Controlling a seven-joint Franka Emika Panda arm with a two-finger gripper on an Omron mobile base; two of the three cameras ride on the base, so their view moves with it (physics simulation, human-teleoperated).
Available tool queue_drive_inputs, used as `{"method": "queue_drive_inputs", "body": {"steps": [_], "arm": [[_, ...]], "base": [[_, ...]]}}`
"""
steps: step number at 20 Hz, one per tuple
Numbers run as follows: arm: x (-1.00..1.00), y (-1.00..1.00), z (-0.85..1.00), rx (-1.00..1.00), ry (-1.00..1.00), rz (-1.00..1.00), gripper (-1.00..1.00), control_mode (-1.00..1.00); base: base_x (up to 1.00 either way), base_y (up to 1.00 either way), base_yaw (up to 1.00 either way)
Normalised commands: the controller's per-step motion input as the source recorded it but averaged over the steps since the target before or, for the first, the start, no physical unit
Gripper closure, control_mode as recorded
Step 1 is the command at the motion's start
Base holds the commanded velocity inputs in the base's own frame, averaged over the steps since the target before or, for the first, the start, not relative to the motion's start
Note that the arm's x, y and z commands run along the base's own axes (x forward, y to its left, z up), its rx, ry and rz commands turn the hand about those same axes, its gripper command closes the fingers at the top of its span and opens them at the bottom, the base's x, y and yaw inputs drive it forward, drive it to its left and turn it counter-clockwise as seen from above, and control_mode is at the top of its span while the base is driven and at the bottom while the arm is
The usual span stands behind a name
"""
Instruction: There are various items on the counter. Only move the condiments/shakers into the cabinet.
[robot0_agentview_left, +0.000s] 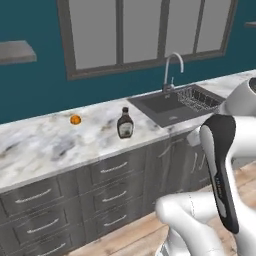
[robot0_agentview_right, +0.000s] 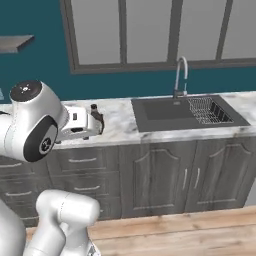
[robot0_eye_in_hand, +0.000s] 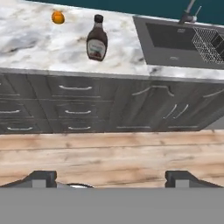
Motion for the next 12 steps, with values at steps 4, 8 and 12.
{"method": "queue_drive_inputs", "body": {"steps": [4,8,12], "arm": [[0.00,0.00,0.00,0.00,0.00,0.00,-1.00,1.00],[0.00,0.00,0.00,0.00,0.00,0.00,-1.00,1.00],[0.00,0.00,0.00,0.00,0.00,0.00,-1.00,1.00]], "base": [[1.00,-0.88,-0.06],[1.00,-0.63,0.00],[0.99,-0.31,0.16]]}}
